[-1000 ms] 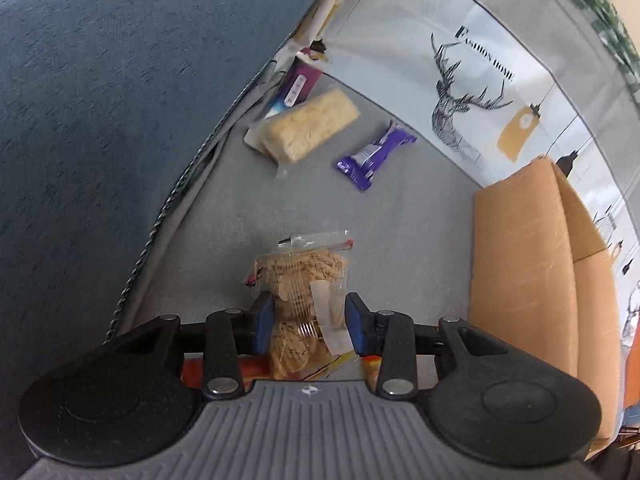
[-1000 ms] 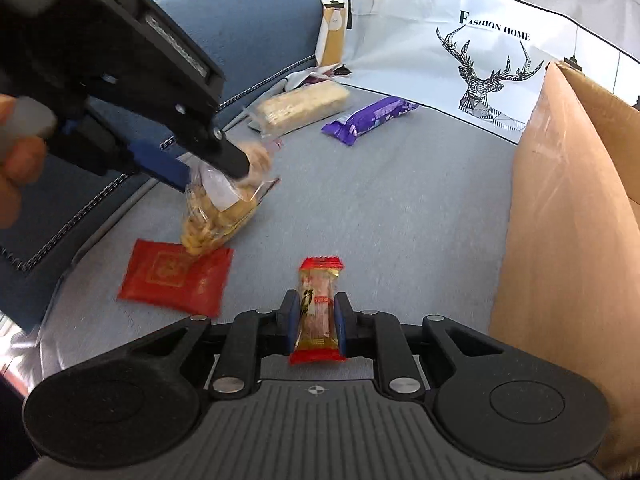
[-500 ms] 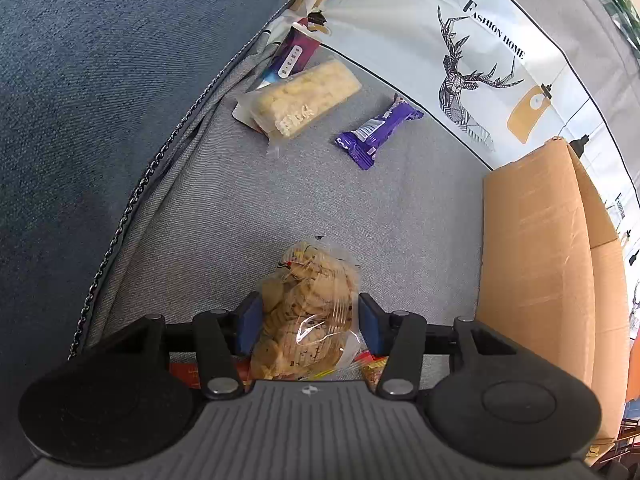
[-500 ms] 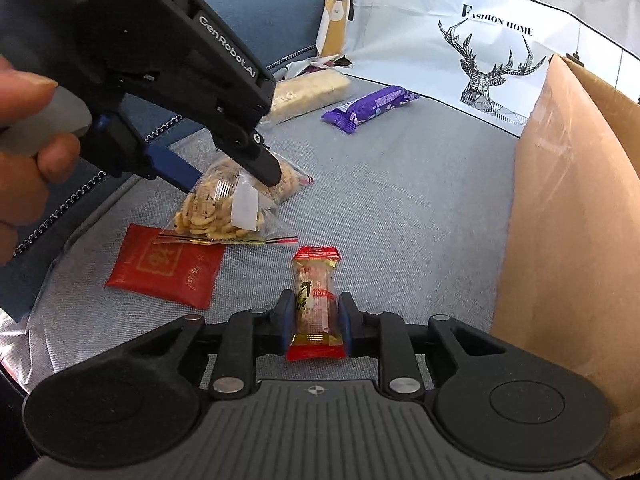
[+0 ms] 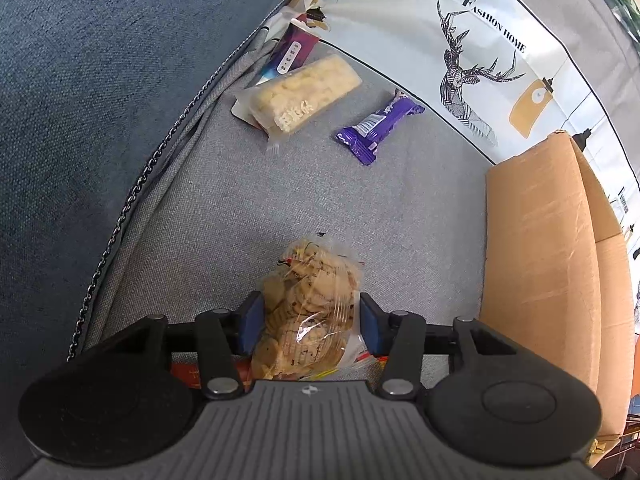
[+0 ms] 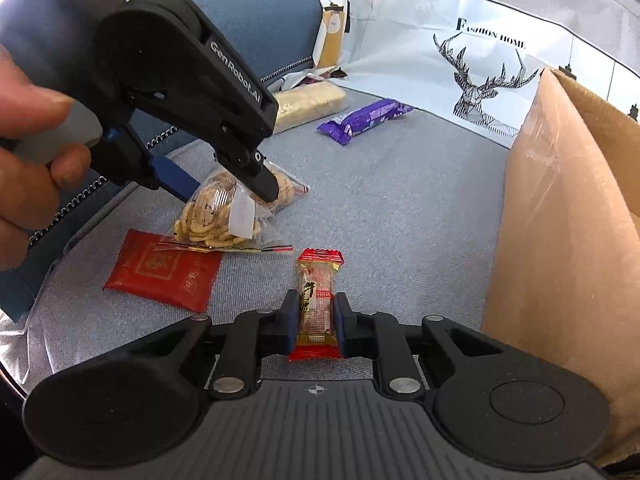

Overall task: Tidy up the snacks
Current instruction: 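Carry the cookie bag and small red snack over the box with both tools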

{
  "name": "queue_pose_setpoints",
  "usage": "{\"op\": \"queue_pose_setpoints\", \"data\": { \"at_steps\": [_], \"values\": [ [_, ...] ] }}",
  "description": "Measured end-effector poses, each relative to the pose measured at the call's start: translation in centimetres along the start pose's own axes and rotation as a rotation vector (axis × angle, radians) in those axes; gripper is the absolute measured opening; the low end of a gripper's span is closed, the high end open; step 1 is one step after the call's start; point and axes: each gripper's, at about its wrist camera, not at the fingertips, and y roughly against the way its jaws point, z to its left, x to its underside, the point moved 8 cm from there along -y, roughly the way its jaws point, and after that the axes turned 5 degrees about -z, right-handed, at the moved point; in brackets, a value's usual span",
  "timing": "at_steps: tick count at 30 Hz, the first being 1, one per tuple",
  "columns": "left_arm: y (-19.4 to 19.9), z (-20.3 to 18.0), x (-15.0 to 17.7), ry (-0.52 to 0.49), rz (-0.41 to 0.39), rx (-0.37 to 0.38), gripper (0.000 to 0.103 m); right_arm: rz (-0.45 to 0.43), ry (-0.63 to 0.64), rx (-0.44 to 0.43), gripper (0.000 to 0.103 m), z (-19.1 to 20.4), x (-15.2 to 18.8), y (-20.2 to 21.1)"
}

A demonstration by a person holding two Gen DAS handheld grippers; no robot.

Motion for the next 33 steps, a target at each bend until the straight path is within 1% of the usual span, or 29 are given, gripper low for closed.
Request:
{"op": "queue_pose_setpoints", "data": {
  "at_steps": [1, 3, 9, 13, 17, 20, 24, 28, 30, 33],
  "values": [
    [0.1, 0.0, -0.1, 0.004, -0.004, 0.004, 0.048, -0.007, 0.003, 0.003, 0.018, 0.0, 0.0, 0.2],
    [0.5, -0.1, -0.2, 0.015, -0.021, 0.018, 0.046, -0.023, 0.008, 0.008, 0.018, 0.0, -0.2, 0.6],
    [2.6, -1.0, -0.4, 0.037, -0.086, 0.097, 0.046, -0.086, 0.018, 0.036, 0.018, -0.3, -0.4, 2.8],
    [4.5, -1.6, 0.0, 0.044, -0.133, 0.140, 0.046, -0.130, 0.037, 0.061, 0.018, -0.5, -0.8, 5.0],
    [6.6, -2.7, 0.1, 0.011, -0.201, 0.182, 0.046, -0.189, 0.032, 0.081, 0.018, -1.2, -1.9, 8.3],
    [7.9, -3.7, -0.1, -0.017, -0.250, 0.209, 0.046, -0.260, 0.028, 0.092, 0.018, -2.3, -3.7, 11.4],
    [9.0, -5.6, -0.1, -0.051, -0.299, 0.240, 0.046, -0.356, 0.026, 0.136, 0.018, -5.9, -6.3, 15.2],
    [9.8, -8.1, 0.0, -0.123, -0.363, 0.252, 0.046, -0.418, -0.016, 0.220, 0.018, -11.5, -8.1, 17.6],
    [10.2, -9.4, 0.1, -0.152, -0.402, 0.256, 0.046, -0.435, -0.044, 0.268, 0.018, -14.5, -8.2, 18.2],
    [10.7, -11.5, 0.4, -0.173, -0.451, 0.291, 0.046, -0.450, -0.113, 0.340, 0.018, -18.2, -7.2, 18.8]
  ]
}}
